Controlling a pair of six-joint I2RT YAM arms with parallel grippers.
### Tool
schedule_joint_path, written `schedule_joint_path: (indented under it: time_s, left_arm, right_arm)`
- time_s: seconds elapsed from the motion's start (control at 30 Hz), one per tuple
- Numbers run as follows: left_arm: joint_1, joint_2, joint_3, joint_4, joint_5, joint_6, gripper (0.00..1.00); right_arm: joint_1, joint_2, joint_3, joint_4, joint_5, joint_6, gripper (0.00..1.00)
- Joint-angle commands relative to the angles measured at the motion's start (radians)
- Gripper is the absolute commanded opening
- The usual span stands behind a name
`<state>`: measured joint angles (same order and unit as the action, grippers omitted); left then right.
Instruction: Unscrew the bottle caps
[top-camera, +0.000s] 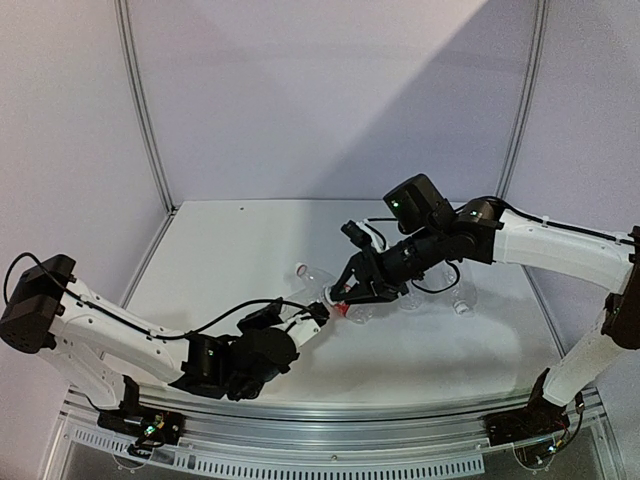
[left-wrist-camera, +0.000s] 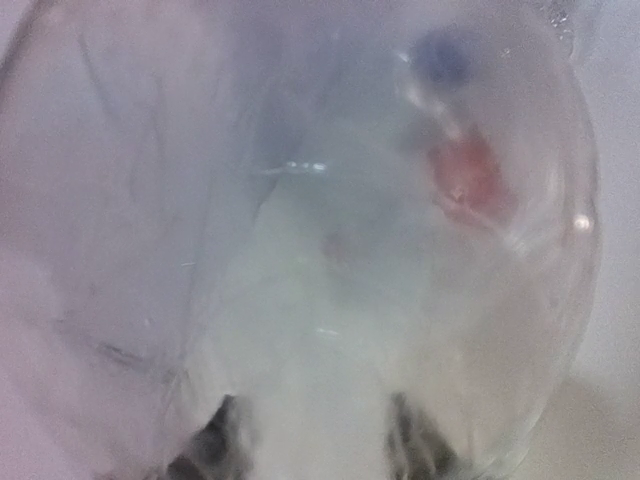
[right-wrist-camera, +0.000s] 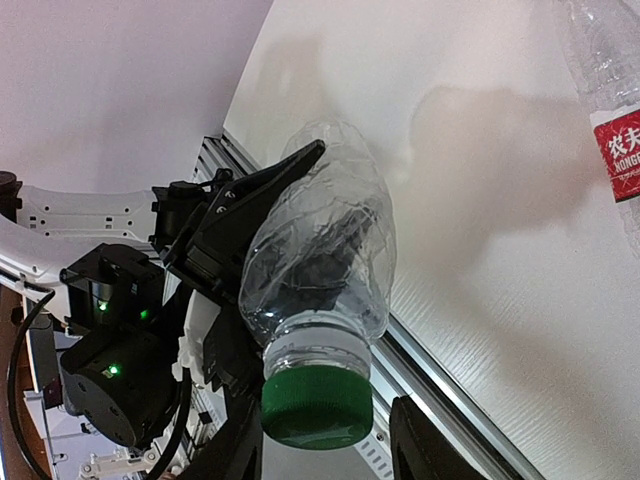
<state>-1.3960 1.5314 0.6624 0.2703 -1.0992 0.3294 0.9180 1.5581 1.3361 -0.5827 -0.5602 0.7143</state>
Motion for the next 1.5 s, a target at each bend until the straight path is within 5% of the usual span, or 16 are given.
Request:
schedule_joint_path:
  time_s: [0.0, 0.2, 0.37, 0.7, 0.83, 1.03, 1.17, 1.23, 1.3, 1.47]
  left_arm:
    - [-0.015, 0.000, 0.002, 0.003, 0.010, -0.009, 0.01]
    - [-0.018, 0.005, 0.004, -0.003, 0.011, -0.007, 0.01]
    - [-0.020, 0.011, 0.008, -0.005, 0.008, -0.009, 0.01]
    - [-0.021, 0.015, 0.011, -0.018, 0.040, -0.027, 0.01]
    - [-0.021, 0.019, 0.038, -0.084, 0.103, -0.080, 0.02]
    - [-0.020, 0.017, 0.035, -0.077, 0.172, -0.087, 0.02]
    - [-0.026, 0.019, 0.051, -0.113, 0.206, -0.114, 0.02]
    - [-0.030, 0.014, 0.051, -0.114, 0.214, -0.119, 0.02]
    - [-0.032, 0.009, 0.049, -0.114, 0.220, -0.120, 0.02]
    - [-0.033, 0.009, 0.046, -0.117, 0.212, -0.122, 0.02]
  right_arm:
    - [0.002, -0.003, 0.015, 0.009, -0.003, -0.001, 0.45]
    - [-0.001, -0.009, 0.024, 0.018, 0.005, 0.005, 0.49]
    - [-0.007, -0.009, 0.025, 0.024, -0.002, 0.010, 0.43]
    - [-0.007, 0.012, 0.055, -0.033, 0.006, -0.084, 0.03]
    - [0.003, 0.019, 0.055, -0.053, 0.167, -0.448, 0.01]
    - [0.044, -0.108, -0.100, 0.164, 0.383, -0.892, 0.05]
    - [0.084, -0.176, -0.201, 0.143, 0.311, -1.436, 0.13]
    - [0.116, -0.199, -0.278, 0.216, 0.424, -1.757, 0.13]
    - [0.129, -0.205, -0.289, 0.241, 0.485, -1.885, 0.14]
    - [0.134, -0.220, -0.259, 0.180, 0.473, -1.884, 0.30]
